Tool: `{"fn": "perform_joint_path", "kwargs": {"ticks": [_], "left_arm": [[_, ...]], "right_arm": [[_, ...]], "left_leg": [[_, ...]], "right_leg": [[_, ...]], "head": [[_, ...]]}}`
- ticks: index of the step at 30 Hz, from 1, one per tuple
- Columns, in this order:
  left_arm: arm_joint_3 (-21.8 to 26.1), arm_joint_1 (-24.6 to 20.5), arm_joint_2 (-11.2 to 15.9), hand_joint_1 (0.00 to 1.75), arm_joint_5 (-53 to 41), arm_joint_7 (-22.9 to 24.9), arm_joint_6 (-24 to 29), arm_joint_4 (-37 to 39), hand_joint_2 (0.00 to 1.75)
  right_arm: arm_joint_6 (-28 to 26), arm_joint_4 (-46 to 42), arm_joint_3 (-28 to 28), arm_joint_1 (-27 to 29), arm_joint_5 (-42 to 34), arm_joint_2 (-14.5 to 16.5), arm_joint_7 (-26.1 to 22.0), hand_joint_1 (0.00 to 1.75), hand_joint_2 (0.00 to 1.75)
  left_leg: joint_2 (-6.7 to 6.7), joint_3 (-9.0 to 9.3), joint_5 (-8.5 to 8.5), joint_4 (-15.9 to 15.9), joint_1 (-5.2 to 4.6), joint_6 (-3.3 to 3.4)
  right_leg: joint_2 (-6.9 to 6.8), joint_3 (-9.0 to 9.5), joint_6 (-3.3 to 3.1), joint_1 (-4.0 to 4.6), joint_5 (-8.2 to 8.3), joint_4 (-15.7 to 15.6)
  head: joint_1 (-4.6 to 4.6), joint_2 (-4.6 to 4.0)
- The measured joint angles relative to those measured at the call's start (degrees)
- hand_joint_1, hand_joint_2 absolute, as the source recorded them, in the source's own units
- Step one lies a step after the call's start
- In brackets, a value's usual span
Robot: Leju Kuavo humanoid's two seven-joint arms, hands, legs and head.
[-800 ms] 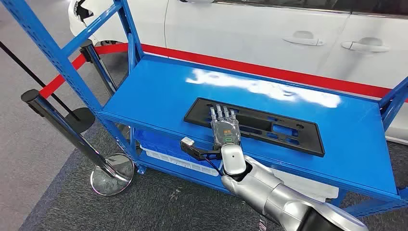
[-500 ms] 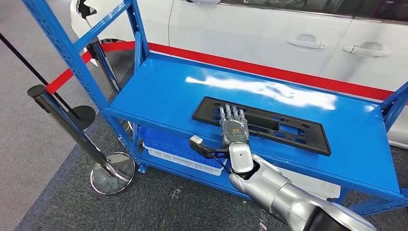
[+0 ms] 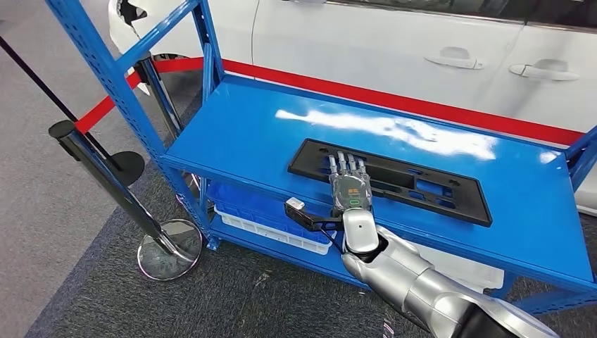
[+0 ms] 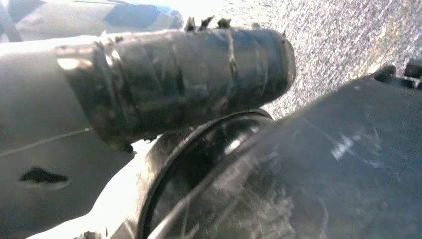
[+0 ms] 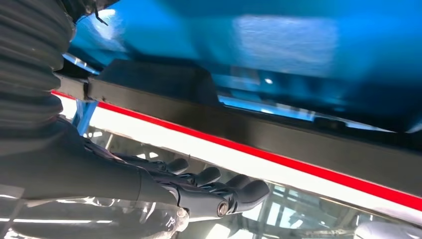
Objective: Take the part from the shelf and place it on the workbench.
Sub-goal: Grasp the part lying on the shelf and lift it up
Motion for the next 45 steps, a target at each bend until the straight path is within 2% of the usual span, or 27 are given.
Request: {"fn": "perform_joint_path", "kwargs": {"ticks": [2, 3, 6, 7, 8, 9, 11, 13, 14, 16, 18, 21, 22, 23, 24, 25, 27, 29, 33, 36, 37, 38, 39, 40, 42, 43, 45], "left_arm": [[0.0, 0.0, 0.0, 0.0, 0.0, 0.0, 0.0, 0.0, 0.0], [0.0, 0.0, 0.0, 0.0, 0.0, 0.0, 0.0, 0.0, 0.0], [0.0, 0.1, 0.0, 0.0, 0.0, 0.0, 0.0, 0.0, 0.0], [0.0, 0.1, 0.0, 0.0, 0.0, 0.0, 0.0, 0.0, 0.0], [0.0, 0.2, 0.0, 0.0, 0.0, 0.0, 0.0, 0.0, 0.0], [0.0, 0.2, 0.0, 0.0, 0.0, 0.0, 0.0, 0.0, 0.0], [0.0, 0.2, 0.0, 0.0, 0.0, 0.0, 0.0, 0.0, 0.0], [0.0, 0.2, 0.0, 0.0, 0.0, 0.0, 0.0, 0.0, 0.0], [0.0, 0.2, 0.0, 0.0, 0.0, 0.0, 0.0, 0.0, 0.0], [0.0, 0.2, 0.0, 0.0, 0.0, 0.0, 0.0, 0.0, 0.0], [0.0, 0.2, 0.1, 0.0, -0.1, 0.0, 0.1, 0.0, 0.0], [0.0, 0.1, 0.1, 0.0, -0.1, 0.0, 0.1, 0.0, 0.0], [0.0, 0.1, 0.1, 0.0, -0.1, 0.0, 0.1, 0.0, 0.0], [0.0, 0.2, 0.1, 0.0, -0.1, 0.0, 0.1, 0.0, 0.0], [0.0, 0.2, 0.1, 0.0, -0.1, 0.0, 0.1, 0.0, 0.0], [0.0, 0.2, 0.1, 0.0, -0.1, 0.0, 0.1, 0.0, 0.0], [0.0, 0.1, 0.0, 0.0, -0.1, 0.1, 0.1, 0.0, 0.0], [0.0, 0.1, 0.0, 0.0, -0.2, 0.2, 0.2, 0.0, 0.0], [0.0, 0.1, 0.0, 0.0, -0.3, 0.2, 0.4, 0.0, 0.0], [0.1, 0.2, 0.0, 0.0, -0.4, 0.3, 0.5, 0.0, 0.0], [0.1, 0.2, 0.0, 0.0, -0.4, 0.3, 0.5, 0.0, 0.0], [0.2, 0.2, 0.0, 0.0, -0.4, 0.3, 0.5, 0.0, 0.0], [0.2, 0.3, 0.0, 0.0, -0.5, 0.3, 0.4, 0.0, 0.0], [0.3, 0.3, 0.0, 0.0, -0.6, 0.3, 0.4, 0.0, 0.0], [0.3, 0.3, 0.1, 0.0, -0.8, 0.3, 0.4, 0.0, 0.0], [0.4, 0.3, 0.1, 0.0, -0.9, 0.3, 0.4, 0.0, 0.0], [0.4, 0.3, 0.1, 0.0, -0.9, 0.3, 0.5, 0.0, 0.0]], "right_arm": [[0.0, -0.2, 0.0, 0.0, 0.0, 0.0, 0.0, 0.0, 1.75], [0.0, -0.2, 0.0, 0.0, 0.0, 0.0, 0.0, 0.0, 1.75], [0.0, -0.3, 0.0, 0.1, 0.0, 0.0, 0.0, 0.0, 1.75], [0.0, -0.3, 0.0, 0.1, 0.0, 0.0, 0.0, 0.0, 1.75], [0.0, -0.3, 0.0, 0.1, 0.0, 0.0, 0.0, 0.0, 1.75], [0.0, -0.3, 0.0, 0.1, 0.0, 0.0, 0.0, 0.01, 1.75], [0.0, -0.3, 0.0, 0.1, 0.0, 0.0, 0.0, 0.81, 1.75], [0.1, -0.3, 0.0, -0.1, 0.0, 0.0, 0.0, 1.65, 1.75], [0.4, -0.3, 0.0, -0.1, 0.0, 0.0, 0.0, 1.7, 1.75], [1.1, -0.2, 0.0, -0.1, 0.0, 0.0, 0.0, 1.72, 1.75], [1.6, -0.1, 0.0, -0.1, 0.0, -0.1, 0.0, 1.74, 1.75], [1.9, 0.0, 0.0, -0.3, 0.0, -0.3, 0.1, 1.75, 1.75], [2.0, 0.0, 0.0, -0.3, 0.1, -0.4, 0.1, 1.75, 1.75], [2.0, 0.0, 0.0, -0.3, 0.2, -0.4, 0.1, 1.75, 1.75], [2.0, 0.0, 0.0, -0.4, 0.3, -0.4, 0.1, 1.75, 1.75], [1.8, 0.1, 0.0, -0.4, 0.4, -0.4, 0.1, 1.75, 1.75], [1.2, 0.1, 0.0, -0.7, 0.6, -0.4, 0.0, 1.75, 1.75], [0.4, 0.1, 0.0, -0.9, 0.7, -0.4, 0.0, 1.75, 1.75], [-0.1, 0.0, 0.0, -0.8, 0.8, -0.4, 0.0, 1.74, 1.75], [-0.5, 0.0, 0.0, -0.7, 1.1, -0.3, -0.1, 1.74, 1.75], [-0.7, 0.0, 0.0, -0.6, 1.4, -0.3, -0.1, 1.74, 1.75], [-0.9, 0.0, 0.0, -0.5, 1.6, -0.3, -0.1, 1.73, 1.75], [-1.0, 0.0, 0.0, -0.4, 1.8, -0.3, -0.1, 1.73, 1.75], [-1.1, 0.0, 0.0, -0.4, 2.1, -0.4, -0.1, 1.72, 1.75], [-1.4, 0.0, 0.0, -0.5, 2.6, -0.4, 0.0, 1.71, 1.75], [-1.6, 0.0, 0.0, -0.6, 2.8, -0.4, 0.0, 1.71, 1.75], [-2.0, -0.1, 0.0, -0.8, 3.3, -0.4, 0.0, 1.72, 1.75]], "left_leg": [[0.02, -0.38, -0.45, 0.5, 0.06, -0.57], [0.05, -1.05, -1.46, 2.0, 0.08, -0.86], [0.12, -5.69, -6.41, 12.1, 0.45, -1.65], [0.13, -7.04, -7.19, 15.0, 0.62, -1.87], [0.13, -7.5, -6.99, 16.0, 0.79, -2.06], [0.14, -6.72, -5.66, 14.4, 0.97, -2.23], [0.14, -2.84, -2.16, 6.8, 1.31, -2.59], [0.04, -0.04, -0.68, 1.3, 1.31, -2.32], [-0.01, 0.27, -0.82, 0.6, 1.2, -1.98], [0.04, 0.14, -0.59, 0.4, 1.05, -0.99], [0.16, 0.06, -0.21, 0.1, 1.02, -0.1], [0.22, -0.14, 0.01, 0.0, 0.82, 0.72], [0.2, -0.18, 0.0, 0.0, 0.7, 0.81], [0.17, -0.19, -0.01, 0.0, 0.6, 0.85], [0.12, -0.16, -0.03, 0.1, 0.53, 0.86], [0.07, -0.1, -0.08, 0.2, 0.5, 0.83], [0.02, -0.08, -0.3, 0.4, 0.4, 0.59], [0.02, -0.23, -0.39, 0.5, 0.31, 0.15], [0.06, -0.77, -1.02, 1.3, 0.37, -0.96], [0.15, -4.89, -5.48, 10.2, 0.61, -1.72], [0.15, -6.54, -6.53, 13.5, 0.67, -1.89], [0.15, -7.5, -6.55, 15.2, 0.7, -1.98], [0.15, -7.6, -5.62, 14.9, 0.7, -2.01], [0.16, -6.68, -3.83, 12.6, 0.71, -1.94], [0.18, -3.48, -0.32, 5.5, 0.68, -1.59], [0.15, -2.11, 0.53, 2.5, 0.54, -1.34], [0.06, -1.16, 0.39, 0.6, 0.25, -0.87]], "right_leg": [[-0.14, 0.18, -0.56, -0.34, 0.38, -0.5], [-0.27, 0.31, -0.86, -0.55, 0.55, -0.7], [-0.6, 0.36, -1.2, -0.72, 0.71, -0.9], [-0.64, 0.34, -1.2, -0.74, 0.71, -0.9], [-0.66, 0.35, -1.19, -0.8, 0.71, -0.8], [-0.65, 0.37, -1.12, -0.92, 0.68, -0.8], [-0.57, 0.34, -0.71, -1.16, 0.48, -0.4], [-0.32, 0.06, 0.07, -1.09, 0.3, 0.1], [-0.18, -0.1, 0.46, -0.97, 0.33, 0.1], [0.03, -0.28, 1.21, -1.03, 0.51, -0.1], [0.08, -1.1, 1.68, -1.22, -0.7, 1.4], [0.04, -5.41, 1.73, -1.09, -5.94, 11.2], [0.04, -6.84, 1.69, -1.0, -7.02, 14.4], [0.04, -7.54, 1.6, -0.92, -7.12, 15.9], [0.04, -7.19, 1.44, -0.86, -6.1, 15.2], [0.04, -5.83, 1.22, -0.8, -4.26, 12.4], [0.04, -2.23, 0.67, -0.52, -1.06, 4.6], [0.07, -0.42, 0.32, -0.17, -0.22, 0.7], [-0.04, 0.0, -0.54, -0.36, 0.16, -0.1], [-0.13, 0.23, -1.26, -0.51, 0.25, -0.4], [-0.09, 0.25, -1.37, -0.49, 0.2, -0.4], [-0.04, 0.3, -1.42, -0.48, 0.13, -0.4], [0.02, 0.39, -1.43, -0.48, 0.04, -0.3], [0.09, 0.52, -1.4, -0.49, -0.11, -0.3], [0.18, 0.78, -1.15, -0.46, -0.5, -0.1], [0.22, 0.76, -0.97, -0.38, -0.66, 0.0], [0.25, 0.56, -0.53, -0.26, -0.7, 0.0]], "head": [[-0.03, -0.01], [-0.15, -0.01], [-0.42, -0.01], [-0.4, -0.01], [-0.4, -0.02], [-0.4, -0.02], [-0.42, -0.02], [-0.42, -0.01], [-0.39, -0.01], [-0.32, -0.01], [-0.22, -0.01], [0.02, -0.01], [0.04, -0.01], [0.03, -0.01], [0.03, -0.01], [0.04, -0.01], [0.03, -0.01], [-0.01, 0.0], [-0.11, -0.01], [-0.28, -0.01], [-0.28, 0.0], [-0.29, -0.01], [-0.31, -0.01], [-0.31, -0.01], [-0.28, -0.01], [-0.27, -0.01], [-0.19, -0.01]]}}
